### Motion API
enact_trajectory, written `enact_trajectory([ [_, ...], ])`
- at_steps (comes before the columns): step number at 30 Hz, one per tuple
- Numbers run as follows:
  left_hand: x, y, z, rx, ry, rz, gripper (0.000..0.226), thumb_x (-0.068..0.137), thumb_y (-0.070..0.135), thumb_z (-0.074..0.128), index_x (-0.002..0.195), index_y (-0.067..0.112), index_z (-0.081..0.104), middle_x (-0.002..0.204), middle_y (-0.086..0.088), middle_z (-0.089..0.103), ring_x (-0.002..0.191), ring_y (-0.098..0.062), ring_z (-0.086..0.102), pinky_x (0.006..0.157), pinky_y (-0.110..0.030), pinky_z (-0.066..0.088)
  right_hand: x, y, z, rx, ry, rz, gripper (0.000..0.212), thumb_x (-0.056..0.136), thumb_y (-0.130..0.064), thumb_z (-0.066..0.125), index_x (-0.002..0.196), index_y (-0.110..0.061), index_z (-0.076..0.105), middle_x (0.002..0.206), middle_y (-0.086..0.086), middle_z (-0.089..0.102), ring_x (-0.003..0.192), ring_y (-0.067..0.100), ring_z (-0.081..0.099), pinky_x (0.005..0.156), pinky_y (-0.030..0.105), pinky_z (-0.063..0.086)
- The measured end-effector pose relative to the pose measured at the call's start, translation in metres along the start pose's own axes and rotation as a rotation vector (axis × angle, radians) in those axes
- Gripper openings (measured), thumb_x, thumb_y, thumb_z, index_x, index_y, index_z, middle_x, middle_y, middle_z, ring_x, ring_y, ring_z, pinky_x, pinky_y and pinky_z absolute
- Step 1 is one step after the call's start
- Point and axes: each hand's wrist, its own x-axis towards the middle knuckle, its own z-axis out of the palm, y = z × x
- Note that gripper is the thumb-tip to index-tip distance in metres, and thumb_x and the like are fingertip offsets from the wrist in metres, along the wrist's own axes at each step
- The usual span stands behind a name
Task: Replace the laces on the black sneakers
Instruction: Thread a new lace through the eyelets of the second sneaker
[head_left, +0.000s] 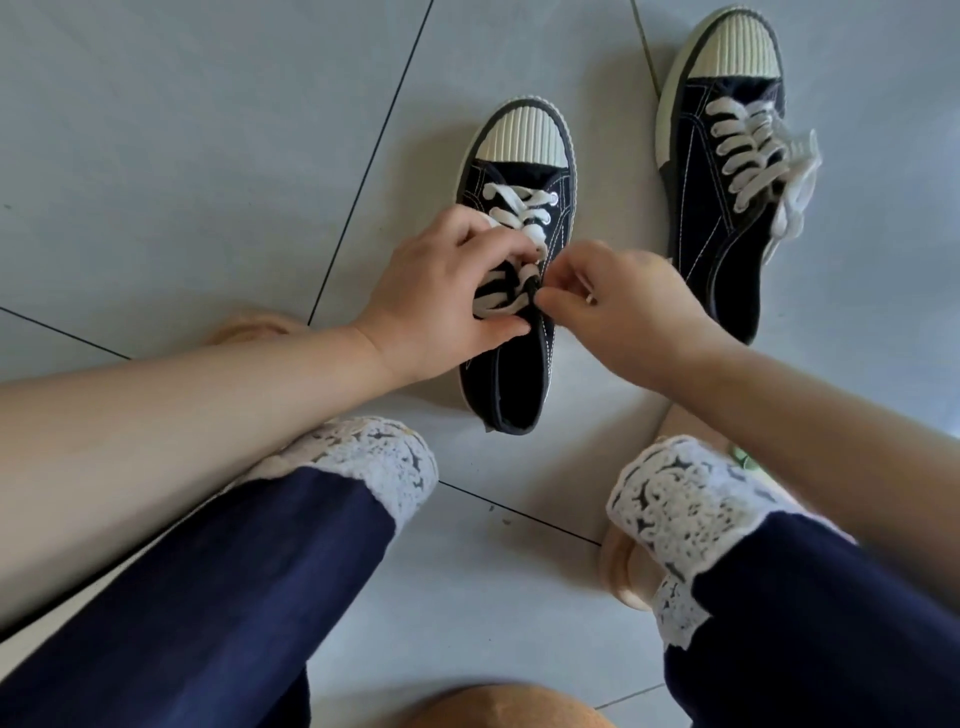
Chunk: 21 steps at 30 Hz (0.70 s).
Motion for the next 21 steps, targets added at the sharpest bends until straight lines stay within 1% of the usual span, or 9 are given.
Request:
enact_trajectory([
  [2, 0.003, 0.000, -0.001, 0.030, -0.007, 0.012, 0.054, 0.067, 0.025, 0.076, 0.117, 0.014, 0.060, 0.107, -0.014, 0.053, 0.099, -0.029, 0.056, 0.089, -0.047, 0.044, 0.002, 0.003, -0.006, -0.018, 0.019, 0.005, 0.008, 0.086, -0.028, 0.059, 0.085, -0.020, 0.061, 0.064, -0.013, 0.049, 0.070, 0.014, 0.047, 0.059, 0.025, 0.026],
  [6, 0.008, 0.003, -0.002, 0.054, -0.002, -0.001, 0.051, 0.068, 0.029, 0.072, 0.117, 0.020, 0.059, 0.105, -0.009, 0.053, 0.097, -0.026, 0.055, 0.091, -0.045, 0.042, -0.001, 0.007, -0.026, 0.083, 0.107, 0.045, 0.009, 0.085, -0.021, 0.059, 0.077, -0.020, 0.060, 0.068, -0.003, 0.059, 0.063, 0.013, 0.050, 0.061, 0.025, 0.039],
  [8, 0.010, 0.003, 0.000, 0.054, 0.002, -0.013, 0.048, 0.069, 0.027, 0.070, 0.115, 0.022, 0.058, 0.104, -0.005, 0.051, 0.098, -0.024, 0.054, 0.091, -0.042, 0.040, -0.003, 0.007, -0.033, 0.126, 0.141, 0.068, 0.011, 0.086, -0.018, 0.057, 0.075, -0.019, 0.060, 0.065, -0.006, 0.056, 0.059, 0.006, 0.047, 0.060, 0.022, 0.038],
  [12, 0.010, 0.002, 0.003, 0.112, -0.036, -0.013, 0.043, 0.071, 0.028, 0.064, 0.113, 0.024, 0.056, 0.104, -0.003, 0.049, 0.098, -0.024, 0.052, 0.091, -0.041, 0.037, -0.006, 0.010, -0.045, 0.091, 0.147, 0.080, 0.011, 0.085, -0.016, 0.057, 0.074, -0.018, 0.059, 0.061, -0.011, 0.050, 0.058, 0.004, 0.044, 0.056, 0.021, 0.034],
  [15, 0.010, 0.002, 0.001, 0.146, -0.057, 0.007, 0.042, 0.070, 0.026, 0.062, 0.111, 0.022, 0.055, 0.103, -0.003, 0.049, 0.097, -0.025, 0.052, 0.089, -0.041, 0.038, -0.007, 0.008, -0.054, 0.130, 0.189, 0.069, 0.009, 0.083, -0.018, 0.059, 0.075, -0.019, 0.061, 0.060, -0.010, 0.051, 0.057, 0.003, 0.044, 0.057, 0.013, 0.035],
  [16, 0.010, 0.001, 0.000, 0.140, -0.061, 0.013, 0.042, 0.070, 0.025, 0.063, 0.111, 0.021, 0.056, 0.102, -0.002, 0.048, 0.097, -0.025, 0.052, 0.089, -0.041, 0.039, -0.008, 0.009, -0.055, 0.125, 0.168, 0.059, 0.009, 0.082, -0.019, 0.060, 0.074, -0.021, 0.061, 0.058, -0.011, 0.050, 0.055, 0.003, 0.044, 0.055, 0.009, 0.034],
  [18, 0.008, -0.002, -0.001, 0.069, -0.053, 0.012, 0.043, 0.070, 0.022, 0.067, 0.112, 0.019, 0.057, 0.103, 0.000, 0.048, 0.098, -0.025, 0.053, 0.090, -0.039, 0.040, -0.008, 0.008, -0.052, 0.045, -0.022, 0.039, 0.010, 0.081, -0.024, 0.062, 0.072, -0.026, 0.060, 0.060, -0.012, 0.051, 0.058, 0.002, 0.046, 0.054, 0.008, 0.034],
  [20, 0.004, -0.004, -0.004, -0.032, -0.056, 0.031, 0.047, 0.070, 0.019, 0.072, 0.115, 0.017, 0.058, 0.105, -0.001, 0.050, 0.095, -0.022, 0.055, 0.089, -0.035, 0.042, -0.007, 0.009, -0.043, -0.042, -0.272, 0.047, 0.006, 0.082, -0.035, 0.061, 0.078, -0.030, 0.062, 0.073, -0.016, 0.058, 0.073, 0.005, 0.055, 0.062, 0.016, 0.041],
  [21, 0.001, -0.005, -0.006, -0.079, -0.049, 0.045, 0.048, 0.071, 0.018, 0.073, 0.116, 0.015, 0.058, 0.103, 0.000, 0.051, 0.092, -0.020, 0.055, 0.087, -0.032, 0.043, -0.006, 0.012, -0.036, -0.084, -0.329, 0.053, 0.013, 0.083, -0.040, 0.059, 0.085, -0.028, 0.064, 0.079, -0.015, 0.059, 0.080, 0.008, 0.056, 0.066, 0.022, 0.040],
])
